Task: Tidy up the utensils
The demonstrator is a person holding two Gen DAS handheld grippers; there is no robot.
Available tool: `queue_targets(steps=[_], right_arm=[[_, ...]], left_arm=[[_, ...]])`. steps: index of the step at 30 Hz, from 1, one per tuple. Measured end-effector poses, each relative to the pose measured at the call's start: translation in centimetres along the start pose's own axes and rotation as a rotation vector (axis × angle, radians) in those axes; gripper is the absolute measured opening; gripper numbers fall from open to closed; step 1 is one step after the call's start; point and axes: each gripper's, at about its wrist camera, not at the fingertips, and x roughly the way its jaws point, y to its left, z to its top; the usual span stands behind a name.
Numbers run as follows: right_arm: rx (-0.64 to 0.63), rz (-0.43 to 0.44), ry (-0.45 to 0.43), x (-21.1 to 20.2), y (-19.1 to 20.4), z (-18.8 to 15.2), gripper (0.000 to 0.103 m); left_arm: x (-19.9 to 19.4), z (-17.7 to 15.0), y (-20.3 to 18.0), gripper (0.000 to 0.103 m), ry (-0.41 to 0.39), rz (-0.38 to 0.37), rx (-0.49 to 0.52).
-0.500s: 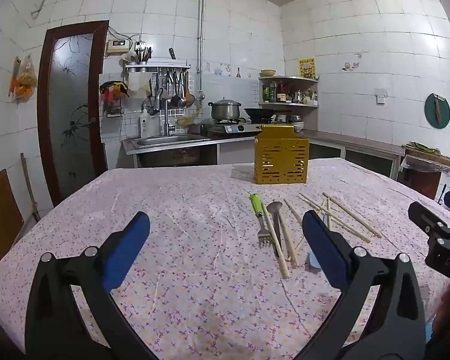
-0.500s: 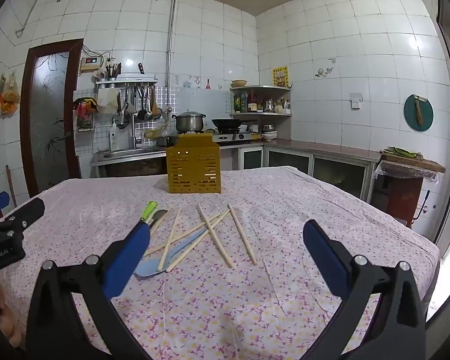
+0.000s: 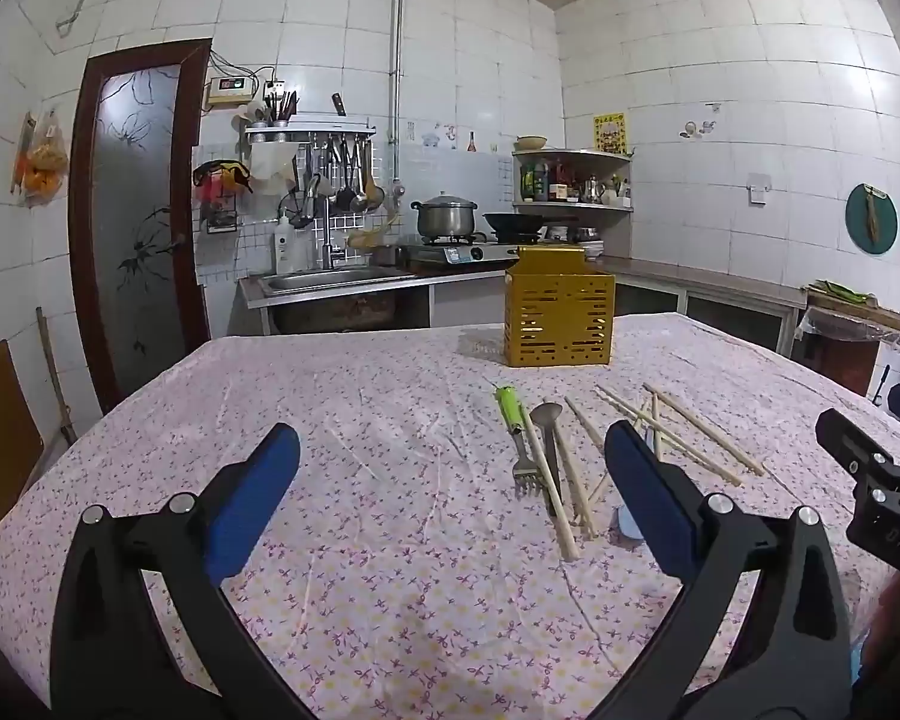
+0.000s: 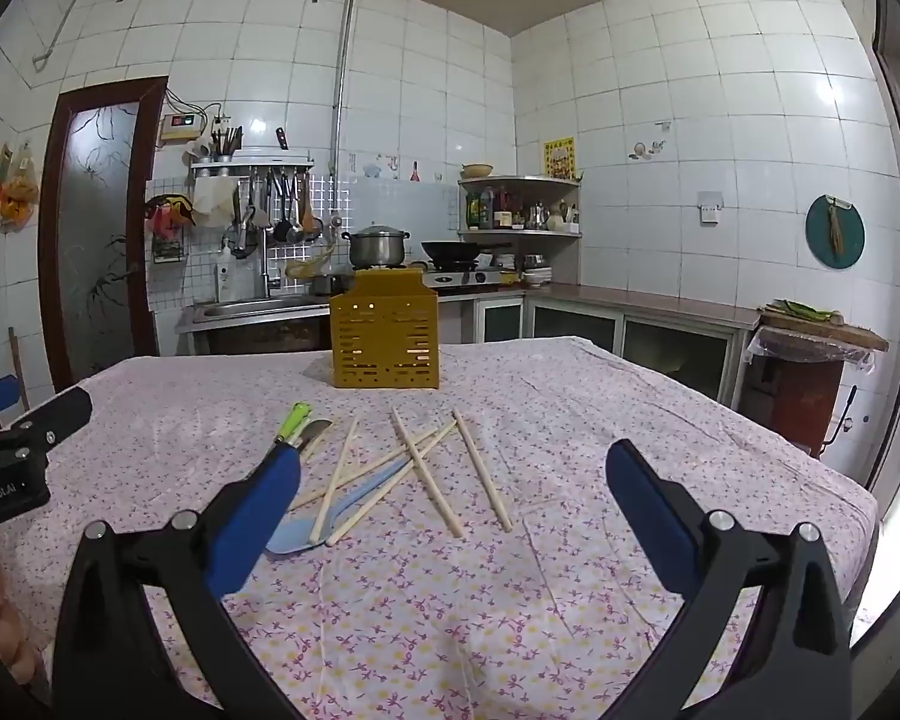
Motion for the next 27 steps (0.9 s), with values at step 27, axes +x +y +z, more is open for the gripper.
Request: queue_targets(steps=[27], right_arm=[[-0.003,-0.002,0.001,0.0,-0.1,-0.5,0.099]], left_arm=[[-0.2,0.3,-0.3,0.098,-0.002,0.004,0.004]])
